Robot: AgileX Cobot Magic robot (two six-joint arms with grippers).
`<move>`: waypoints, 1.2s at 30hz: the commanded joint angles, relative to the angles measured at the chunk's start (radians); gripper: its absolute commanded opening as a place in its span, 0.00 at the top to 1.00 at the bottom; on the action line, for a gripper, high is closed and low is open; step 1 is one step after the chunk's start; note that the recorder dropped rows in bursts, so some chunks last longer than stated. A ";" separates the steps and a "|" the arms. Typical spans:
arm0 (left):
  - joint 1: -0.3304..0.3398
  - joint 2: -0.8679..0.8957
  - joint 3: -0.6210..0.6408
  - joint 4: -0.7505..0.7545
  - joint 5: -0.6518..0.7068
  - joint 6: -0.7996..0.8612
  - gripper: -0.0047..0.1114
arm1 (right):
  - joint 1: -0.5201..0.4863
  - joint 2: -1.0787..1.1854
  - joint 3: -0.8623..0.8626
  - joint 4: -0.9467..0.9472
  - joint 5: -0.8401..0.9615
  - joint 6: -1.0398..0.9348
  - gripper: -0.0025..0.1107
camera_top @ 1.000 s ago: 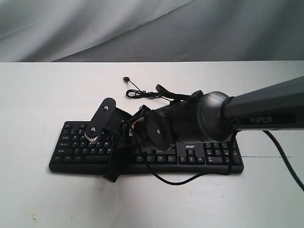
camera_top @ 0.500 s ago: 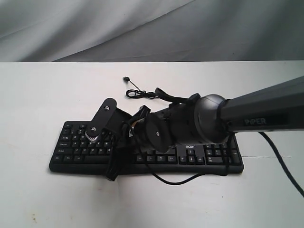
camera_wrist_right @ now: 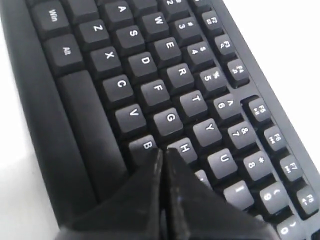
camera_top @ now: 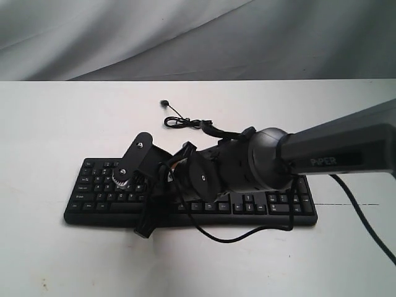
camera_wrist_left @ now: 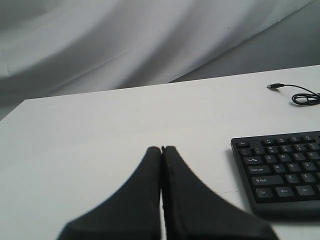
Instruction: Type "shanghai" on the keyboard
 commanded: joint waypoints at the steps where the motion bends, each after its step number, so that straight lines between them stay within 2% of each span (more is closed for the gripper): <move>1: -0.007 -0.004 0.005 -0.002 -0.010 -0.004 0.96 | -0.002 -0.030 -0.029 -0.007 0.012 -0.002 0.98; 13: -0.007 -0.004 0.005 -0.002 -0.010 -0.004 0.96 | -0.010 0.057 -0.223 -0.048 0.125 -0.002 0.98; 36: -0.007 -0.004 0.005 -0.002 -0.010 -0.004 0.96 | -0.021 0.094 -0.223 -0.052 0.142 0.001 0.98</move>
